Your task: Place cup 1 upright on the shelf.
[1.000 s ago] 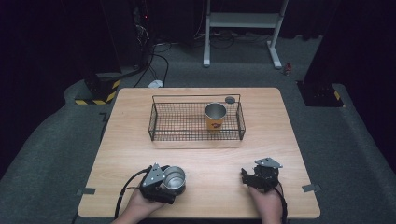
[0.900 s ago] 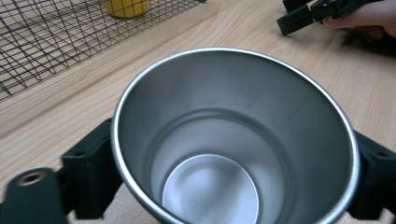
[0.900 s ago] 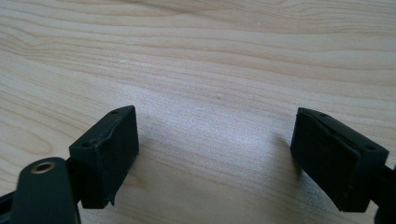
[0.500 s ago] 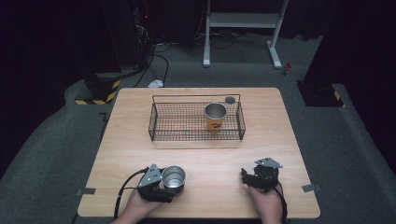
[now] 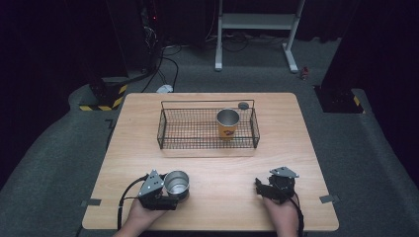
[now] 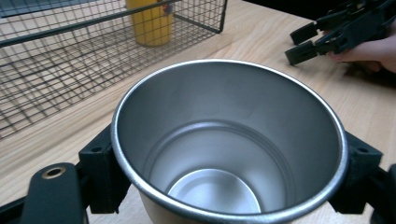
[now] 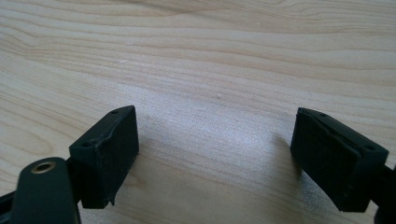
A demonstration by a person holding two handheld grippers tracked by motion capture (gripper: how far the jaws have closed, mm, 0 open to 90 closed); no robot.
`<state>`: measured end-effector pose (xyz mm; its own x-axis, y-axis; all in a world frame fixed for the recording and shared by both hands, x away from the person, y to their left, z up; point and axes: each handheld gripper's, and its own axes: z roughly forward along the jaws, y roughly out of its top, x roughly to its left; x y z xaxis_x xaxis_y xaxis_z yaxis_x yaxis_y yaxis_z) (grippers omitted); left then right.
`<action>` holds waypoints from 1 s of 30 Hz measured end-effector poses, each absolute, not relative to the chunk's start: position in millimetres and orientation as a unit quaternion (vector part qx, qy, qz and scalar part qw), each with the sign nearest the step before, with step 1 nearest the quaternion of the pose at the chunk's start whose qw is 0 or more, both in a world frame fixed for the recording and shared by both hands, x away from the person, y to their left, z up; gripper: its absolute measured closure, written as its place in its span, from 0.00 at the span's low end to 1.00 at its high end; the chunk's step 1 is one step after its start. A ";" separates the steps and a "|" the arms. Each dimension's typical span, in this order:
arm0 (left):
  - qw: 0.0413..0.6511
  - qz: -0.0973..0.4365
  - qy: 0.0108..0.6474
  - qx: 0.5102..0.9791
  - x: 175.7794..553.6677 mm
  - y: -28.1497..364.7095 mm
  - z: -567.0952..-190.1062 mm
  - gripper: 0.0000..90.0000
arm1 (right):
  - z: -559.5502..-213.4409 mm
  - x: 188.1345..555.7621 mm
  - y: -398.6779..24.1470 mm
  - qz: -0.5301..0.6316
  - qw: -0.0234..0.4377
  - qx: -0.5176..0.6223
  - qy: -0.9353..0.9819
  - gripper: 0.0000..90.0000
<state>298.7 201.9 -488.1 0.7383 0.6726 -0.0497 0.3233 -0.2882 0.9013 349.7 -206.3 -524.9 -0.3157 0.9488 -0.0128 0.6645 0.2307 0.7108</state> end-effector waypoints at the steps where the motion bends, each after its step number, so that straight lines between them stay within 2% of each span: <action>1: 0.505 0.173 0.318 0.784 298.7 201.9 -488.1 0.21 | -524.9 349.7 -206.3 0.309 0.230 0.538 0.750 0.17; 30: 0.496 0.225 0.359 0.758 318.6 219.6 -459.0 0.21 | -524.9 350.5 -206.3 0.309 0.229 0.539 0.750 0.17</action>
